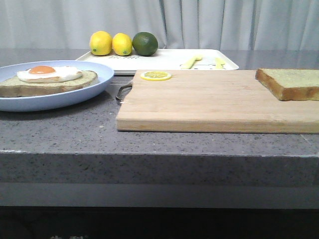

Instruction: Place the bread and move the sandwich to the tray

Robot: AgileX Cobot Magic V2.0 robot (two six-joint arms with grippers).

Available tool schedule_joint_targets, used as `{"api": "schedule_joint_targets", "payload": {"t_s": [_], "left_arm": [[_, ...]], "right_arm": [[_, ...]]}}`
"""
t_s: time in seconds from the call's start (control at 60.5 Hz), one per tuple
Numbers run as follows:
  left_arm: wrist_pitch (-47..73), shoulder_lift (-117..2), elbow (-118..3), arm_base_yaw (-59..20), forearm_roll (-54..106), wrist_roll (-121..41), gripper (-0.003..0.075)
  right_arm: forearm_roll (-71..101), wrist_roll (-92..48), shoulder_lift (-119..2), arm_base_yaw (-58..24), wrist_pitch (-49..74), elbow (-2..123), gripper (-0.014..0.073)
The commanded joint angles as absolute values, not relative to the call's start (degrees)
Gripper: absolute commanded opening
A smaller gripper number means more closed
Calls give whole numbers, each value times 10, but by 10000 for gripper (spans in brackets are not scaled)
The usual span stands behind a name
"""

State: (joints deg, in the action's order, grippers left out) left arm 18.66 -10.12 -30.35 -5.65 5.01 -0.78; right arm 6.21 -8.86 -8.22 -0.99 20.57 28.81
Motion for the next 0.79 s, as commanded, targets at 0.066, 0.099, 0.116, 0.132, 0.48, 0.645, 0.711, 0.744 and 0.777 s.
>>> {"api": "schedule_joint_targets", "payload": {"t_s": [0.066, 0.099, 0.116, 0.132, 0.48, 0.645, 0.711, 0.744, 0.777], "left_arm": [[236, -186, -396, -56, 54, -4, -17], [251, -202, -409, -56, 54, -4, -17], [258, -211, -415, -56, 54, -4, -17], [261, -217, -418, -56, 54, -4, -17], [265, -292, -424, -56, 55, -4, -17], [271, -308, -424, -56, 55, -4, -17], [273, -311, -424, -56, 55, -4, -17], [274, -312, -424, -56, 55, -4, -16], [275, -313, -424, -56, 52, -4, -11]], "right_arm": [[64, -90, -158, -7, 236, 369, -68], [64, -90, -176, -7, 256, 381, -68], [64, -90, -182, -7, 263, 385, -68], [64, -90, -191, -7, 273, 390, -68], [64, -90, -290, -7, 311, 389, -68], [64, -90, -313, -7, 338, 389, -68], [63, -90, -319, -7, 342, 389, -61], [63, -90, -321, -7, 344, 389, -42], [63, -90, -322, -7, 345, 389, -8]]}}
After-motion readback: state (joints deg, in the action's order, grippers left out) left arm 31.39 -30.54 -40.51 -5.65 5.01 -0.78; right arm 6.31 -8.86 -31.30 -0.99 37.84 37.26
